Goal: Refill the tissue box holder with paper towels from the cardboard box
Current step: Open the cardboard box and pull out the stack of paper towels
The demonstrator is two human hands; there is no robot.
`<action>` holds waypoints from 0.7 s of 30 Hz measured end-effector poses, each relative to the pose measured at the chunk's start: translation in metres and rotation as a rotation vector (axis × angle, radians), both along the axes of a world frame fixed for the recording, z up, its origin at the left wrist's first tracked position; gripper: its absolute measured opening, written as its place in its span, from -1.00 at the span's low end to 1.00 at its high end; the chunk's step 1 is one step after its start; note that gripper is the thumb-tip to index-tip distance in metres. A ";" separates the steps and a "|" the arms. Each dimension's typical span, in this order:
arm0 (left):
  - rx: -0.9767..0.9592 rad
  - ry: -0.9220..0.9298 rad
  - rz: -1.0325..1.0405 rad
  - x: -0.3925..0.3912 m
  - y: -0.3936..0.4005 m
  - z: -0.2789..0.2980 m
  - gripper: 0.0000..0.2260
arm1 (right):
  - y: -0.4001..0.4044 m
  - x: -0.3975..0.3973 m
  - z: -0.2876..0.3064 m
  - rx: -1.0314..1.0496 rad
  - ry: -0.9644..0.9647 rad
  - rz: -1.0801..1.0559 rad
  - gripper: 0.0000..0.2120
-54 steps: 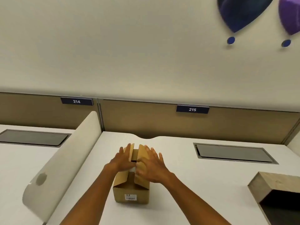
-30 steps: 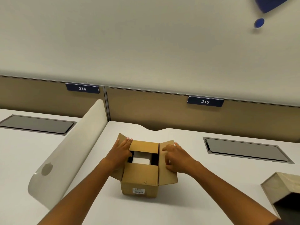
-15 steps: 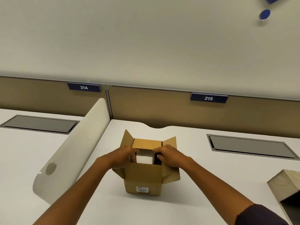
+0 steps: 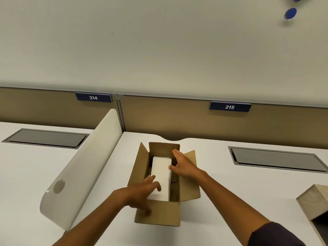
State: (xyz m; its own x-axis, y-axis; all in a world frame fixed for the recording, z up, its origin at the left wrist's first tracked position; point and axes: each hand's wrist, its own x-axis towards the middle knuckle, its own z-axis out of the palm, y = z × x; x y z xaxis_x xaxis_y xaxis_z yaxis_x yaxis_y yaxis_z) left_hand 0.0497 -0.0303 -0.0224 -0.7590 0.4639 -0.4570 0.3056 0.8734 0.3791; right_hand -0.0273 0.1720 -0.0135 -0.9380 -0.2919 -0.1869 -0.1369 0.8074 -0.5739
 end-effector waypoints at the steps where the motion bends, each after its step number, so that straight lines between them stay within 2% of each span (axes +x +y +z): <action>1: 0.065 -0.034 0.061 -0.003 0.000 -0.001 -0.27 | -0.002 0.000 0.000 -0.032 -0.024 -0.024 -0.28; 4: 0.382 -0.147 0.359 -0.020 0.001 0.002 -0.17 | -0.008 0.002 -0.004 -0.149 -0.114 -0.103 -0.31; 6: 0.577 -0.219 0.545 -0.034 0.006 0.003 -0.27 | -0.014 0.006 -0.010 -0.243 -0.202 -0.164 -0.32; 7: 0.611 -0.249 0.610 -0.041 0.009 0.002 -0.32 | -0.017 0.008 -0.014 -0.283 -0.251 -0.193 -0.33; 9: 0.589 -0.329 0.694 -0.055 0.016 -0.004 -0.33 | -0.026 0.012 -0.023 -0.327 -0.333 -0.241 -0.34; 12: 0.490 -0.403 0.742 -0.073 0.020 -0.017 -0.22 | -0.037 0.017 -0.038 -0.378 -0.423 -0.330 -0.40; 15: 0.435 -0.433 0.777 -0.084 0.025 -0.026 -0.11 | -0.043 0.017 -0.046 -0.458 -0.565 -0.469 -0.38; 21: 0.407 -0.423 0.846 -0.093 0.034 -0.047 -0.16 | -0.049 0.010 -0.058 -0.521 -0.684 -0.607 -0.44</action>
